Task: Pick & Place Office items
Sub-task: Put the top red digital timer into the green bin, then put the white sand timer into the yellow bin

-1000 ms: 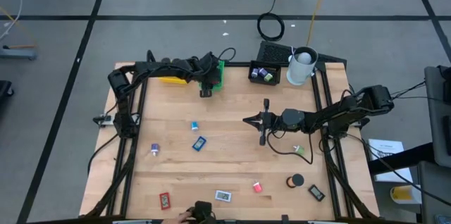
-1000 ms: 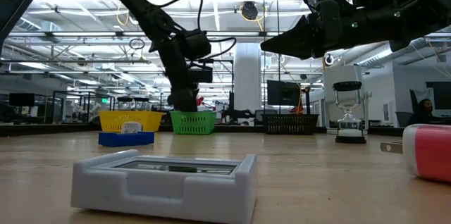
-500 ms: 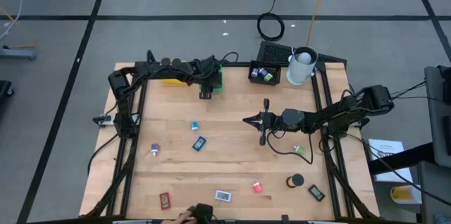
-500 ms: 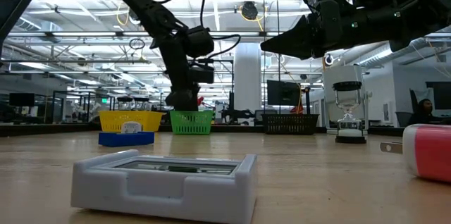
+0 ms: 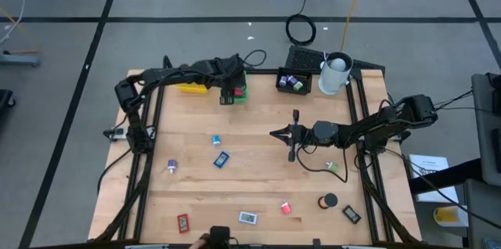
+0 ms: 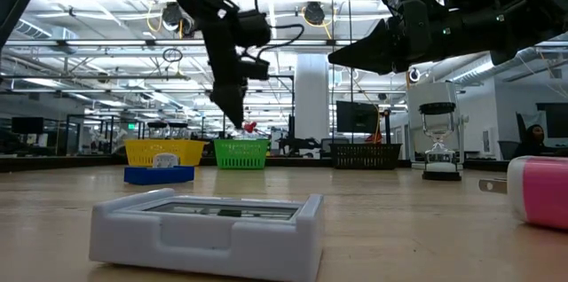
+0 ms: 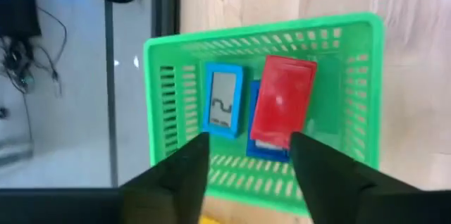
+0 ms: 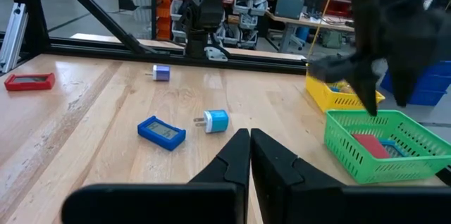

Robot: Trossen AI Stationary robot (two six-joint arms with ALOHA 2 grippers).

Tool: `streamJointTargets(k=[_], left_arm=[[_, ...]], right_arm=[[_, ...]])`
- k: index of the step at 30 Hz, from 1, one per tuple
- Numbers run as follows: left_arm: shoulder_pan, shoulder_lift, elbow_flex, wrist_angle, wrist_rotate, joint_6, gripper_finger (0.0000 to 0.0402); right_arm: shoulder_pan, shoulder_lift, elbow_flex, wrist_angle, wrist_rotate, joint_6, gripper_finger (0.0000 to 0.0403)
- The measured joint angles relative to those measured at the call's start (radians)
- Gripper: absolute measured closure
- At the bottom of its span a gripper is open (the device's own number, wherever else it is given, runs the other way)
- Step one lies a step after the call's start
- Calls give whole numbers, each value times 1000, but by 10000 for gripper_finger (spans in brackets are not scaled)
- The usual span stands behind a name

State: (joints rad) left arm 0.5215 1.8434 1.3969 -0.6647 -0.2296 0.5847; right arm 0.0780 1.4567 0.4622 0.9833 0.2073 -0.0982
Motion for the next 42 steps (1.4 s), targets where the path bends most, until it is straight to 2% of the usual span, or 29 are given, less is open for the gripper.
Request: streamJointTargets(k=[5, 12, 14, 21, 26, 34, 38, 42], left_arm=[[52, -28, 3, -120, -59, -96, 281], [121, 16, -12, -112, -59, -143, 380], [131, 34, -13, -112, -60, -142, 395], [146, 96, -13, -67, -57, -142, 388], [142, 108, -13, 5, -33, -146, 397], [141, 106, -13, 19, -38, -179, 390], [144, 55, -15, -51, -87, -176, 398], [144, -38, -14, -113, -37, -188, 392]], right_arm=[[0, 0, 0, 0, 0, 0, 394], [0, 0, 0, 7, 0, 0, 394], [0, 0, 0, 6, 0, 0, 394], [0, 0, 0, 7, 0, 0, 394], [0, 0, 0, 7, 0, 0, 394], [0, 0, 0, 7, 0, 0, 394], [0, 0, 0, 7, 0, 0, 394], [0, 0, 0, 7, 0, 0, 394]])
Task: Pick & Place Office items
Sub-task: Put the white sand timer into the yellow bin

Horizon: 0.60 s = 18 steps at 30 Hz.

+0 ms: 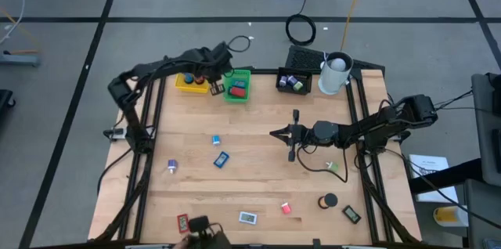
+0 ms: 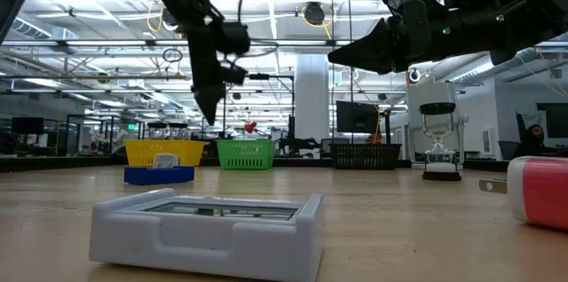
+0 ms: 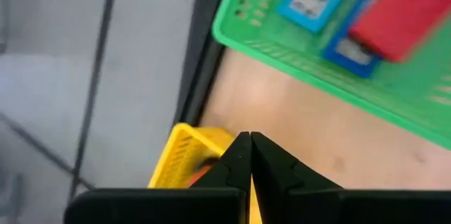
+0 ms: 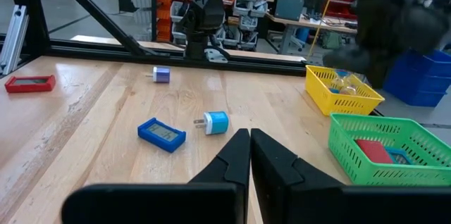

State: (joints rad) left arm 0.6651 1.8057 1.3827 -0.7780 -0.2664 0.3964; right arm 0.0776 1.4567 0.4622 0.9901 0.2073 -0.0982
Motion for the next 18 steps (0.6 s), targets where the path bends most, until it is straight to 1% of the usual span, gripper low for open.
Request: streamJointTargets(k=[4, 7, 11, 13, 16, 18], left_arm=[[-63, -65, 1, -53, 144, 31, 398], [-140, -67, 1, -84, 206, 64, 394], [-237, -30, 1, -82, 213, 100, 397], [-269, 2, 1, -57, 198, 108, 398], [-282, 42, 0, 10, 143, 118, 393], [-278, 72, 0, 42, 132, 128, 392]], right_arm=[[0, 0, 0, 0, 0, 0, 394], [0, 0, 0, 0, 0, 0, 394], [0, 0, 0, 0, 0, 0, 394], [0, 0, 0, 0, 0, 0, 394], [0, 0, 0, 0, 0, 0, 394], [0, 0, 0, 0, 0, 0, 394]])
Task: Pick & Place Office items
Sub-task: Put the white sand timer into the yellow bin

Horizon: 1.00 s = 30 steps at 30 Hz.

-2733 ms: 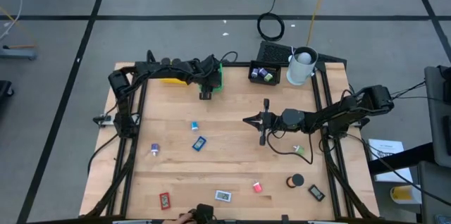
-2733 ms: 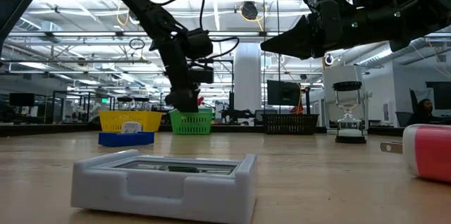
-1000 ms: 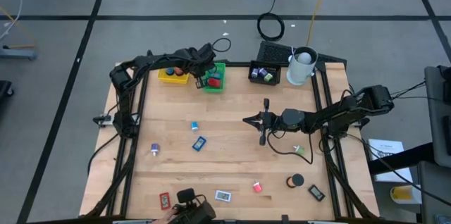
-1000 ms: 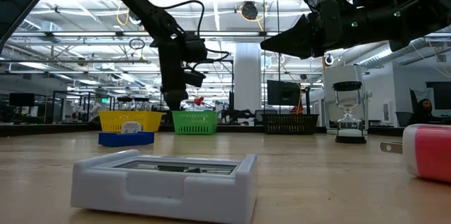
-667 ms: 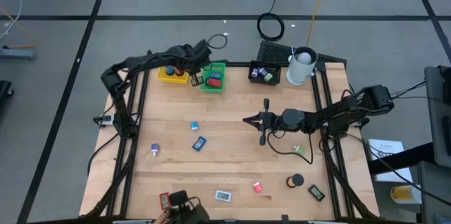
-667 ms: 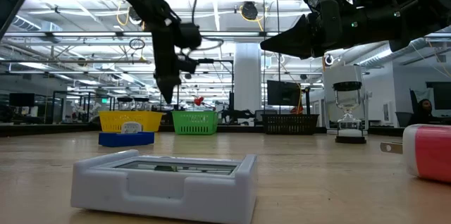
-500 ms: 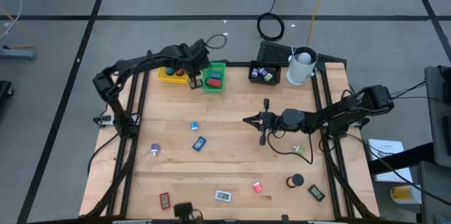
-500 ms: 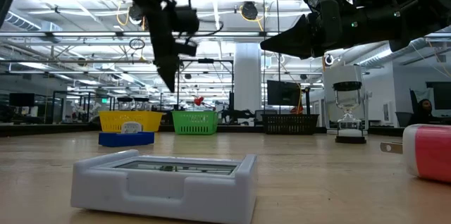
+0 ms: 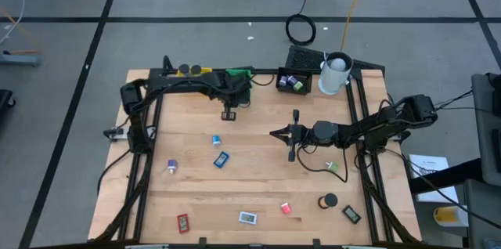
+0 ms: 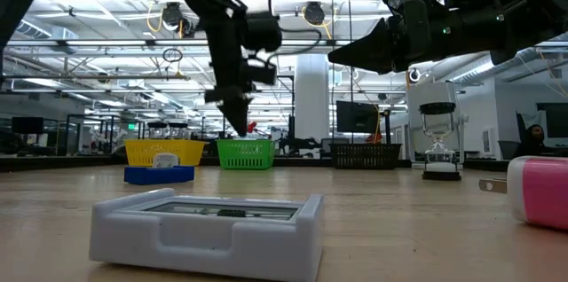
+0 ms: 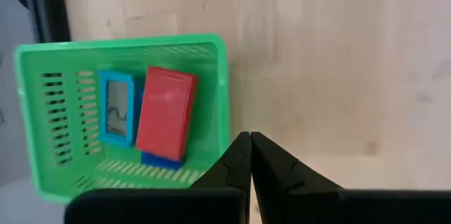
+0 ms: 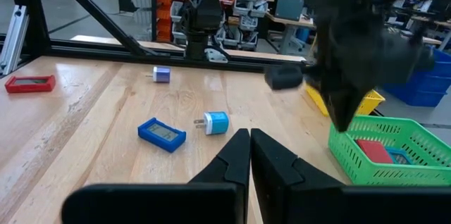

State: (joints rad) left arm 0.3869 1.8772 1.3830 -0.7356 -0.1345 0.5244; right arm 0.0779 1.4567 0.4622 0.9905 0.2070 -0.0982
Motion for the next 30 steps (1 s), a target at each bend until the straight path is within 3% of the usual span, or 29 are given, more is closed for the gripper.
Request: streamJointTargets(k=[19, 30], left_arm=[[62, 44, 1, 159, -7, 29, 396], [38, -46, 11, 143, -18, 32, 396]], right_arm=[[0, 0, 0, 0, 0, 0, 394], [0, 0, 0, 0, 0, 0, 394]])
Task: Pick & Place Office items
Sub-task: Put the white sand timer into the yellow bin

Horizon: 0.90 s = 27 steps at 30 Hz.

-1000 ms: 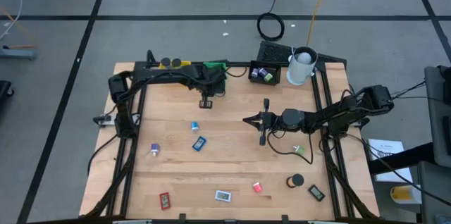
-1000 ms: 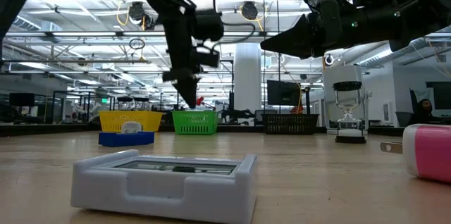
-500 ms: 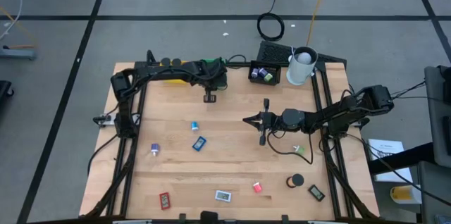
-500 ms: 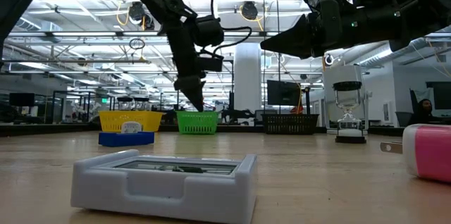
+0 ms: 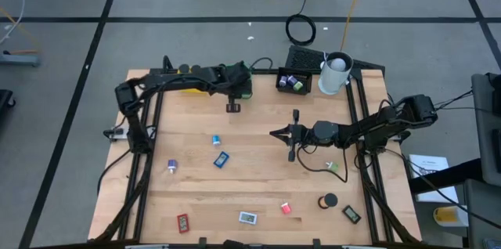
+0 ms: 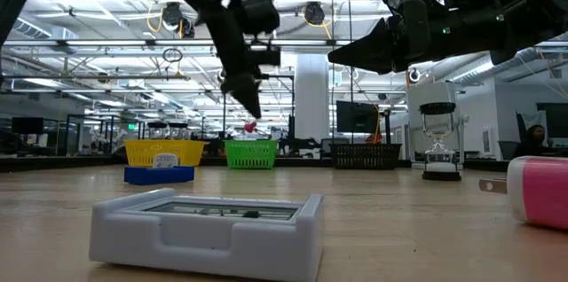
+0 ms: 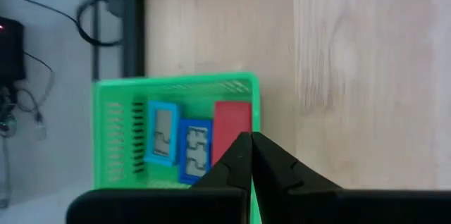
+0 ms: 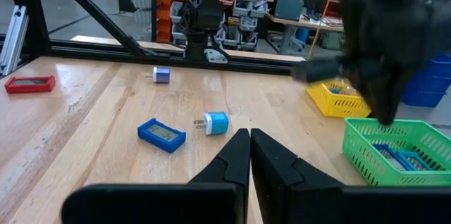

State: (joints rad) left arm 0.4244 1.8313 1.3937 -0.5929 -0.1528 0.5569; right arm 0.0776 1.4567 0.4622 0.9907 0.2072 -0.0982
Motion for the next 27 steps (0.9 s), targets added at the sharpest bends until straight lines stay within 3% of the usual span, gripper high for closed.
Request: streamJointTargets(k=[5, 10, 18, 27], left_arm=[[-9, -127, -24, 10, 81, -71, 393], [-26, -308, -231, 211, 164, -140, 398], [-85, -590, -720, 783, 205, -311, 382], [-163, -652, -1117, 1383, 206, -375, 381]], right_arm=[[0, 0, 0, 0, 0, 0, 394], [0, 0, 0, 1, 0, 0, 394], [0, 0, 0, 1, 0, 0, 394], [0, 0, 0, 1, 0, 0, 394]])
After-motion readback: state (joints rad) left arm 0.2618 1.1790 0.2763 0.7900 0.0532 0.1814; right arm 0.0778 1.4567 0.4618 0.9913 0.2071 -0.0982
